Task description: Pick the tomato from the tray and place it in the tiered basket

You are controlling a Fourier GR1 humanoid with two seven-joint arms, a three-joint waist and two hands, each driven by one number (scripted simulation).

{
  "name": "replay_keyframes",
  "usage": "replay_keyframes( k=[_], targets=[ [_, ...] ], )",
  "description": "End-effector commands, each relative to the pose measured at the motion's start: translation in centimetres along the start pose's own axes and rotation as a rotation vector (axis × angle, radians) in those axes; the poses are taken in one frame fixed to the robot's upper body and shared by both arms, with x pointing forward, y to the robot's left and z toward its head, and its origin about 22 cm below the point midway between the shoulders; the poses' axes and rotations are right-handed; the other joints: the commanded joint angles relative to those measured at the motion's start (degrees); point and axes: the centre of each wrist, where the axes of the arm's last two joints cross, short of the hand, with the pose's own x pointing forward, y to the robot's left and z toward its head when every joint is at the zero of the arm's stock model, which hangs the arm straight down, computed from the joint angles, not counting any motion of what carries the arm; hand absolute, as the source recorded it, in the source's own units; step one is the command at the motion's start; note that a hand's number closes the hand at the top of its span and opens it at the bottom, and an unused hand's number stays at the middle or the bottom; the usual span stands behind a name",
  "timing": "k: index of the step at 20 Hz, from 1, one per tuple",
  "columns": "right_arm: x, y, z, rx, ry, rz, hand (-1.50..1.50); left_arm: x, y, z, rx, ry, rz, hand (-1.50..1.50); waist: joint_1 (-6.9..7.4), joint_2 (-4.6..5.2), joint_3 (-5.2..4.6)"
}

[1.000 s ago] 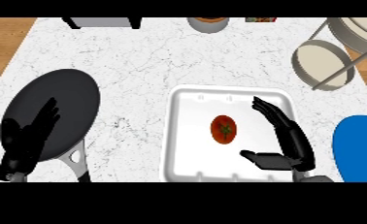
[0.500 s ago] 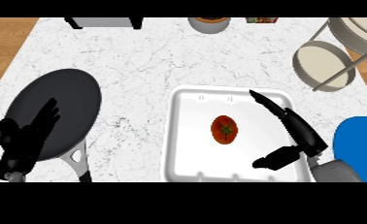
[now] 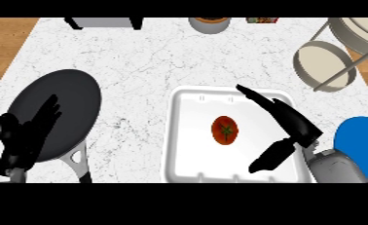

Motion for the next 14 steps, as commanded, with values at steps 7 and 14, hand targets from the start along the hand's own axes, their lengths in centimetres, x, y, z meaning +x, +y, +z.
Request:
replay_keyframes(
  k=[7, 14],
  targets=[
    [1.5, -0.6, -0.5, 0.038, 0.184, 0.103, -1.5, -0.9, -0.9, 0.0, 0.0, 0.003, 0.005, 0.0, -0.07, 0.06, 0.02],
    [-2.0, -0.9, 1.2, 0.064, 0.205, 0.039, -1.5, -2.9, 0.3, -1.2, -0.013, 0.016, 0.009, 0.0, -0.25, 0.09, 0.01]
  ],
)
